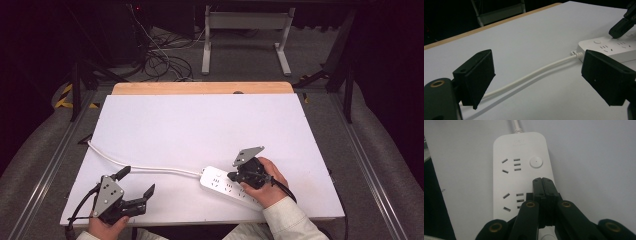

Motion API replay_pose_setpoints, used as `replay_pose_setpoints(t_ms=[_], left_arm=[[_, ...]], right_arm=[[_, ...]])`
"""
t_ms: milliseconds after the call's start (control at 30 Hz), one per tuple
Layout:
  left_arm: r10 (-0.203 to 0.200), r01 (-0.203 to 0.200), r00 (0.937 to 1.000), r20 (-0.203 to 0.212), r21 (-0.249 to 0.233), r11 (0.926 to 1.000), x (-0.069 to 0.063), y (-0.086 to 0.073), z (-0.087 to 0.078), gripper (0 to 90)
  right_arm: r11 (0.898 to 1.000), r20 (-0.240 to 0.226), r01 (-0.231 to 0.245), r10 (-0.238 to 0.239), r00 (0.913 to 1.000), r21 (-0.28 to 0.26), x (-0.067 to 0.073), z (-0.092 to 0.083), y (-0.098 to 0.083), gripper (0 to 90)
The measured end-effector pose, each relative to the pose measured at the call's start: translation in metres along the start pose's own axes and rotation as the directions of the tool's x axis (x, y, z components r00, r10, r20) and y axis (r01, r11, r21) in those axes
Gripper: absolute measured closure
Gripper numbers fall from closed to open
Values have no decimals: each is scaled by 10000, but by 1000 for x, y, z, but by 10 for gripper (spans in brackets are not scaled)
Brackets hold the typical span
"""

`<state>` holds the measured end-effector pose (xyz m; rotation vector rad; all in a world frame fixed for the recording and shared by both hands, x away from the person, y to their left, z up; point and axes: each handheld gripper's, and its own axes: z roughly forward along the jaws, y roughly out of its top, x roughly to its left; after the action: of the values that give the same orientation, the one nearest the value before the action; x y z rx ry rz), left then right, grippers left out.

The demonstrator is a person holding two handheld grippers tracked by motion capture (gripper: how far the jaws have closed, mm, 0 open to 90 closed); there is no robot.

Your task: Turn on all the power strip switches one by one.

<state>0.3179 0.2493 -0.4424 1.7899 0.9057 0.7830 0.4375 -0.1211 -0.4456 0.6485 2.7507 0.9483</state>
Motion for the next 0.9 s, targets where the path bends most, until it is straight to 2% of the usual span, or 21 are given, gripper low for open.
replay_pose_setpoints(t_ms=[200,400,633,833,900], left_arm=[[20,-20,10000,16,-4,10000,0,0,0,117],[32,-32,10000,20,-5,10000,0,0,0,116],[54,-54,10000,20,6,10000,0,0,0,116],[51,-51,10000,21,10,10000,-1,0,-1,116],[30,-30,10000,-3,13,10000,0,0,-1,116]], right_arm=[[10000,-21,-15,16,10000,48,1,1,0,900],[9997,-80,-224,224,9997,60,0,2,-1,900],[9998,46,-159,159,9999,125,1,3,-1,900],[9991,106,-391,389,9992,166,2,4,-1,900],[9994,133,-310,309,9994,142,2,4,-1,900]])
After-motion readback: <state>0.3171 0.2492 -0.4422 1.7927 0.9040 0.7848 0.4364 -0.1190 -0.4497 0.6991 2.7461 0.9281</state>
